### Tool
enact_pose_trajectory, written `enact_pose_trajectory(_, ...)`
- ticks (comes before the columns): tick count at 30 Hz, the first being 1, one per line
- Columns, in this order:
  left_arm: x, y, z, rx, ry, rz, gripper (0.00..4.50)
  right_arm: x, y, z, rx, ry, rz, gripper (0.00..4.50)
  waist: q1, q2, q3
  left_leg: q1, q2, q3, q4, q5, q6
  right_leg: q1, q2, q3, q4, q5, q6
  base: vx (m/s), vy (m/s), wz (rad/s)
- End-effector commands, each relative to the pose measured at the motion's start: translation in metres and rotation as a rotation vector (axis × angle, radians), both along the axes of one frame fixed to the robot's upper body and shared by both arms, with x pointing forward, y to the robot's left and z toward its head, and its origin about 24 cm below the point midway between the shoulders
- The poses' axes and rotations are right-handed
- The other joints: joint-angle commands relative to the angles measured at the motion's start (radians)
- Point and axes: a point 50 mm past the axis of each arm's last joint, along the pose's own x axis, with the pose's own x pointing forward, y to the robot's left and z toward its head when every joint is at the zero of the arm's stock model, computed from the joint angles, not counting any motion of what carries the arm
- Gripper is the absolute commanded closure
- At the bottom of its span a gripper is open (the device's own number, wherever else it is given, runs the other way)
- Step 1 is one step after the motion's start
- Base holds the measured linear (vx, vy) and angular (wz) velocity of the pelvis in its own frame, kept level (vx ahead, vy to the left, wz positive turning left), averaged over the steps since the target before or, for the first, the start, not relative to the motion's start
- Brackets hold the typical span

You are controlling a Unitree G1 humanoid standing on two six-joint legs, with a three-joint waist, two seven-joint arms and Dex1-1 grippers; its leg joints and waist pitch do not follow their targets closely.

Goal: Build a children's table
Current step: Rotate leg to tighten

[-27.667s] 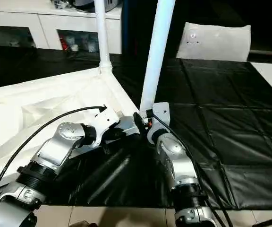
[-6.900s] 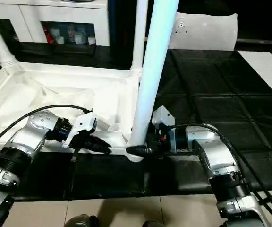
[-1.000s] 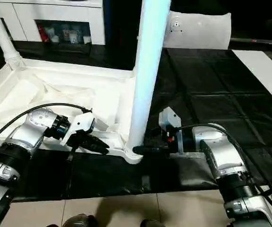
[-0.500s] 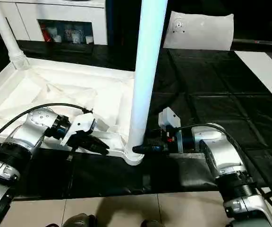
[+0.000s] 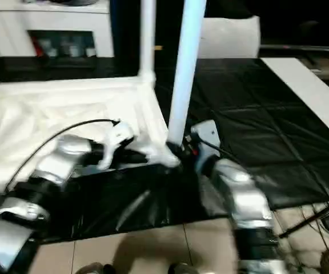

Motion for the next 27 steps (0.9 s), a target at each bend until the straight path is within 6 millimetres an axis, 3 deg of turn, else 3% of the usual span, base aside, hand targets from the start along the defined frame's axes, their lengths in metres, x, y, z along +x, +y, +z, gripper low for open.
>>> enact_pose_trajectory(1, 0.001, -0.053, 0.02, -0.13, -0.075, 0.01, 4.5, -0.011, 0.074, 0.007, 0.128, 0.029, 0.244, 2.63, -0.012, 0.001, -0.051, 0.04, 0.058, -0.066, -0.09, -0.531, -0.066, -0.002, -0.063, 0.023, -0.102, -0.656, -0.092, 0.0, 0.0, 0.0)
enact_pose_trajectory(3, 0.001, -0.054, 0.021, -0.118, -0.09, -0.004, 4.5, -0.011, 0.077, 0.011, 0.126, -0.004, 0.26, 2.63, -0.01, 0.004, -0.054, 0.041, 0.059, -0.067, -0.092, -0.521, -0.057, 0.002, -0.065, 0.024, -0.104, -0.628, -0.091, 0.0, 0.0, 0.0)
enact_pose_trajectory(4, 0.001, -0.054, 0.022, -0.113, -0.093, -0.007, 4.5, -0.011, 0.078, 0.011, 0.119, -0.011, 0.257, 2.63, -0.01, 0.005, -0.055, 0.035, 0.059, -0.065, -0.096, -0.499, -0.049, 0.006, -0.063, 0.028, -0.101, -0.58, -0.1, 0.0, 0.0, 0.0)
enact_pose_trajectory(5, 0.0, -0.052, 0.021, -0.101, -0.097, -0.01, 4.5, -0.012, 0.077, 0.011, 0.123, -0.012, 0.266, 2.07, -0.008, 0.006, -0.055, 0.034, 0.06, -0.062, -0.098, -0.489, -0.044, 0.004, -0.061, 0.031, -0.098, -0.543, -0.111, 0.0, 0.0, 0.0)
enact_pose_trajectory(9, -0.002, -0.041, 0.018, -0.067, -0.099, -0.024, 4.5, -0.015, 0.068, 0.009, 0.121, -0.01, 0.261, 1.86, -0.005, 0.006, -0.059, 0.032, 0.062, -0.056, -0.098, -0.454, -0.032, 0.007, -0.062, 0.038, -0.09, -0.472, -0.139, 0.0, 0.0, 0.0)
enact_pose_trajectory(10, -0.002, -0.034, 0.017, -0.061, -0.098, -0.032, 4.5, -0.016, 0.06, 0.008, 0.109, -0.015, 0.26, 1.55, -0.004, 0.006, -0.062, 0.029, 0.061, -0.054, -0.097, -0.425, -0.026, 0.011, -0.062, 0.04, -0.086, -0.433, -0.15, 0.0, 0.0, 0.0)
enact_pose_trajectory(15, -0.006, -0.007, 0.016, -0.046, -0.099, -0.091, 4.5, -0.016, 0.024, 0.007, 0.056, -0.065, 0.28, 1.09, 0.005, 0.005, -0.073, 0.02, 0.062, -0.044, -0.088, -0.296, 0.022, 0.029, -0.061, 0.042, -0.065, -0.275, -0.194, 0.0, 0.0, 0.0)
enact_pose_trajectory(16, -0.008, 0.002, 0.017, -0.051, -0.106, -0.137, 4.5, -0.015, 0.009, 0.009, 0.033, -0.077, 0.31, 1.0, 0.006, 0.003, -0.074, 0.017, 0.06, -0.041, -0.084, -0.268, 0.038, 0.033, -0.061, 0.041, -0.062, -0.246, -0.205, 0.0, 0.0, 0.0)
enact_pose_trajectory(20, -0.013, 0.011, 0.016, -0.046, -0.095, -0.202, 4.5, -0.014, -0.005, 0.012, 0.008, -0.089, 0.364, 0.71, 0.012, -0.005, -0.083, 0.012, 0.059, -0.034, -0.067, -0.171, 0.081, 0.038, -0.061, 0.042, -0.041, -0.147, -0.252, 0.0, 0.0, 0.0)
enact_pose_trajectory(22, -0.019, 0.021, 0.013, 0.015, -0.08, -0.307, 4.5, -0.013, -0.021, 0.017, -0.014, -0.092, 0.429, 0.51, 0.015, 0.0, -0.085, 0.01, 0.059, -0.033, -0.064, -0.132, 0.099, 0.042, -0.059, 0.04, -0.034, -0.099, -0.27, 0.0, 0.0, 0.0)
enact_pose_trajectory(23, -0.021, 0.023, 0.012, 0.024, -0.074, -0.33, 4.5, -0.013, -0.024, 0.018, -0.019, -0.092, 0.444, 0.48, 0.014, -0.004, -0.083, 0.012, 0.062, -0.031, -0.063, -0.137, 0.105, 0.04, -0.058, 0.039, -0.034, -0.103, -0.275, 0.0, 0.0, 0.0)
enact_pose_trajectory(27, -0.026, 0.032, 0.012, 0.049, -0.046, -0.441, 4.5, -0.011, -0.036, 0.023, -0.037, -0.087, 0.528, 0.08, 0.018, -0.002, -0.08, 0.019, 0.064, -0.03, -0.063, -0.163, 0.088, 0.036, -0.056, 0.039, -0.037, -0.155, -0.279, 0.0, 0.0, 0.0)
